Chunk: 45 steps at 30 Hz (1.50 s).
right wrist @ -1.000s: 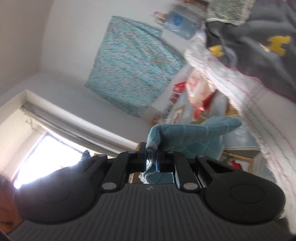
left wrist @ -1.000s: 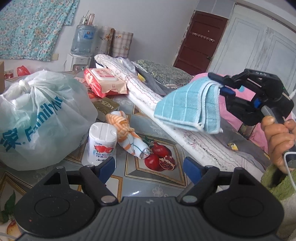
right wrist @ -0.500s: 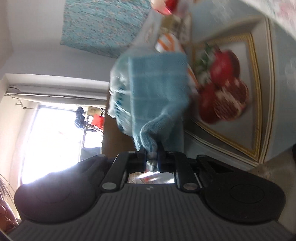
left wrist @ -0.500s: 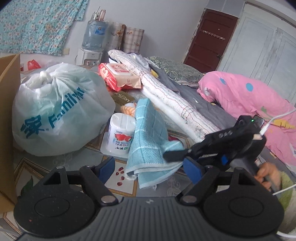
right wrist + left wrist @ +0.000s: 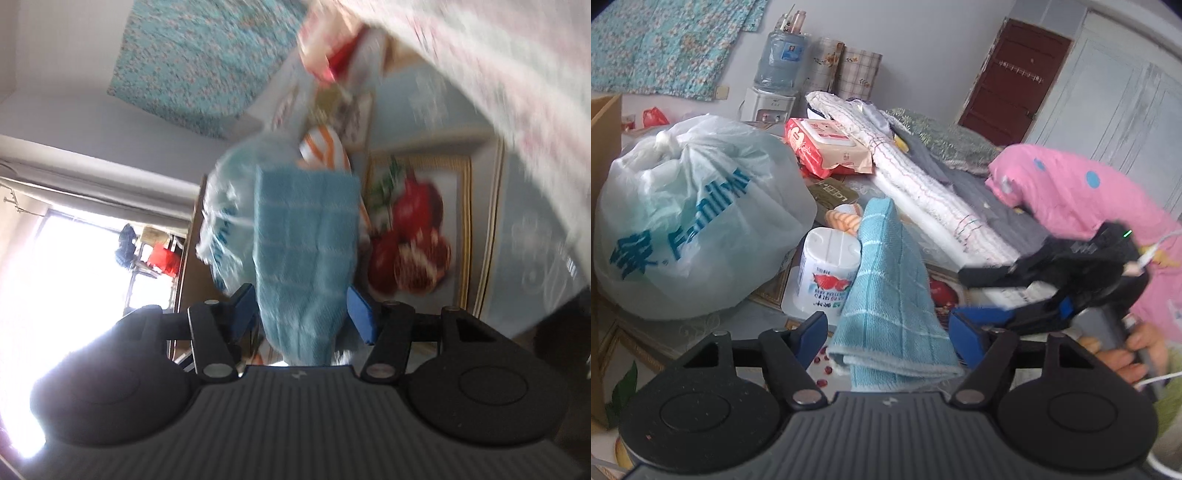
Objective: Organize soft objects
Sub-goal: 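Carry the blue towel with the right gripper toward the cardboard box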
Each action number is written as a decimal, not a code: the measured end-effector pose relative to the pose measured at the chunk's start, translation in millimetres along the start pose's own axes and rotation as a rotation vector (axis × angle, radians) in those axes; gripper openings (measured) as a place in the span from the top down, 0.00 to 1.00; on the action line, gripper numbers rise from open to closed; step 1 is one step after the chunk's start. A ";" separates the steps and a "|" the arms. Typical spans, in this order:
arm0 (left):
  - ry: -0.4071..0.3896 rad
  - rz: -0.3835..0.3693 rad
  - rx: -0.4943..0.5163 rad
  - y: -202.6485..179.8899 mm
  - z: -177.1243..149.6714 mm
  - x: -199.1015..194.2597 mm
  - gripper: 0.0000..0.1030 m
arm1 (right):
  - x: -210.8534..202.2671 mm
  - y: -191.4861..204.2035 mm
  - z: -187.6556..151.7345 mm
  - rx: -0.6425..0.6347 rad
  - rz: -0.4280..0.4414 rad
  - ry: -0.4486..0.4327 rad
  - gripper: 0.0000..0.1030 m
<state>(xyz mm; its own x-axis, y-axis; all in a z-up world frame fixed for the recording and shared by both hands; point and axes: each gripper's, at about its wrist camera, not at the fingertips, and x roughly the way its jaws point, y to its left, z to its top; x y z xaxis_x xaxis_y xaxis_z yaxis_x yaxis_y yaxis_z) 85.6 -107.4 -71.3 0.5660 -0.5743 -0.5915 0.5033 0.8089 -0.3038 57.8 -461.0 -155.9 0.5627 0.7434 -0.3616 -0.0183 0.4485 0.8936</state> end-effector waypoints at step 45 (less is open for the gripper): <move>-0.202 0.612 0.016 80.9 90.2 -169.6 0.85 | 268.0 282.0 7.7 -0.385 0.356 0.361 0.45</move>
<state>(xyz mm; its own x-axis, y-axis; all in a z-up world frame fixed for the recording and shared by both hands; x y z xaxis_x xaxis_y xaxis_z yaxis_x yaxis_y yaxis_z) 89.2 44.1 71.9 0.8645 -0.0233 -0.5020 0.0592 0.9967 0.0557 209.8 -139.1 1.2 0.1545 0.9702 -0.1866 -0.4869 0.2391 0.8401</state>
